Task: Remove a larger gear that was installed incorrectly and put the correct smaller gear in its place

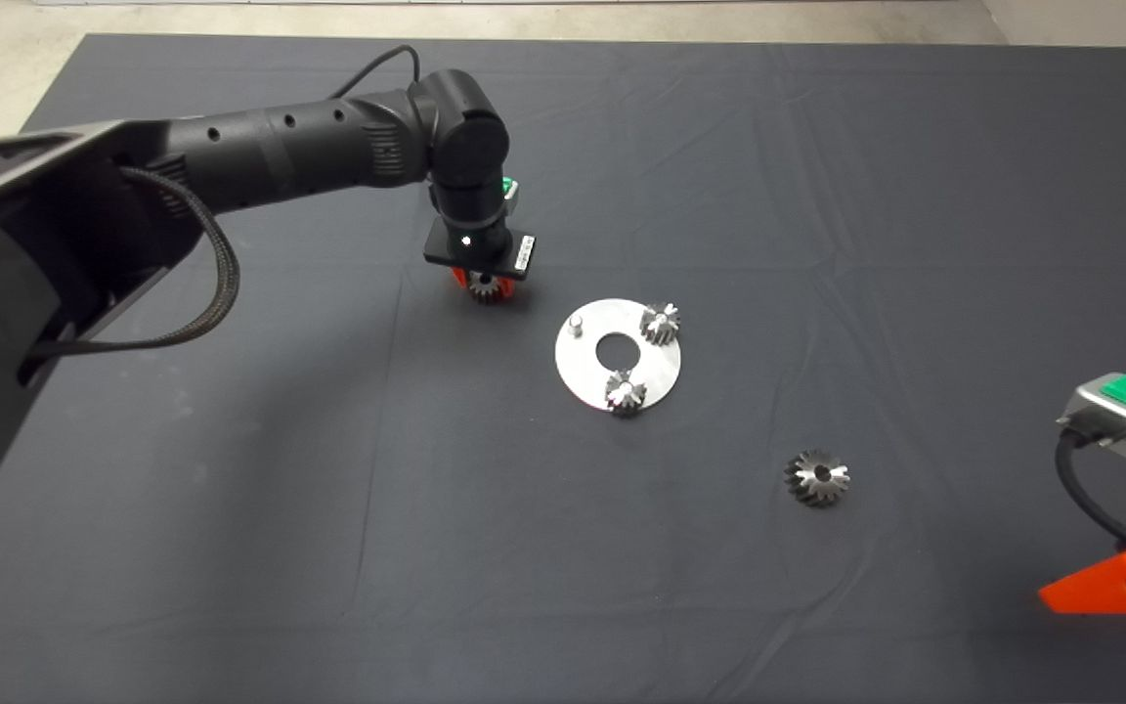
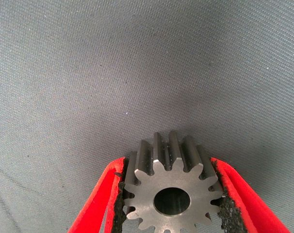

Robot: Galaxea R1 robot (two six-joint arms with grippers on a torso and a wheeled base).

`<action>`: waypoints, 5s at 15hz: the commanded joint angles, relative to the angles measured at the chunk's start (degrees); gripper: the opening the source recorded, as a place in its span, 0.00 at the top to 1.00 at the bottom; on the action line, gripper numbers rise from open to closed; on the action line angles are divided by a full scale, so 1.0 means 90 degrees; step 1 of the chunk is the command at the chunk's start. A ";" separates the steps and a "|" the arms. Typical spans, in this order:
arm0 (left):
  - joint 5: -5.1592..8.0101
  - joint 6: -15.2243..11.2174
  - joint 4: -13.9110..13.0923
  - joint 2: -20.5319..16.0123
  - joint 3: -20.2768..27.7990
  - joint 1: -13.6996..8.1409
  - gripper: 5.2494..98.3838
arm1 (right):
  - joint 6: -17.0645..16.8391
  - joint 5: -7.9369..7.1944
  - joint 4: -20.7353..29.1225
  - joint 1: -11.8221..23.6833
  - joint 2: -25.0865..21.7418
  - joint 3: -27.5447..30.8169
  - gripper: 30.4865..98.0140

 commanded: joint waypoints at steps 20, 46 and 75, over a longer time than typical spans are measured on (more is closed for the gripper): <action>0.0636 -0.2275 -0.0759 0.0314 0.1632 -0.0826 0.67 | 0.0020 -0.0005 0.0231 0.0105 0.0017 0.0024 0.30; 0.0440 -0.1445 -0.0759 0.0519 0.1509 -0.0738 0.67 | 0.0030 -0.0015 0.0273 0.0232 -0.0032 -0.0005 0.30; -0.0214 -0.1249 -0.0740 0.0548 0.1114 -0.0377 0.67 | 0.0059 -0.0015 0.0257 0.0241 -0.0178 -0.0005 0.30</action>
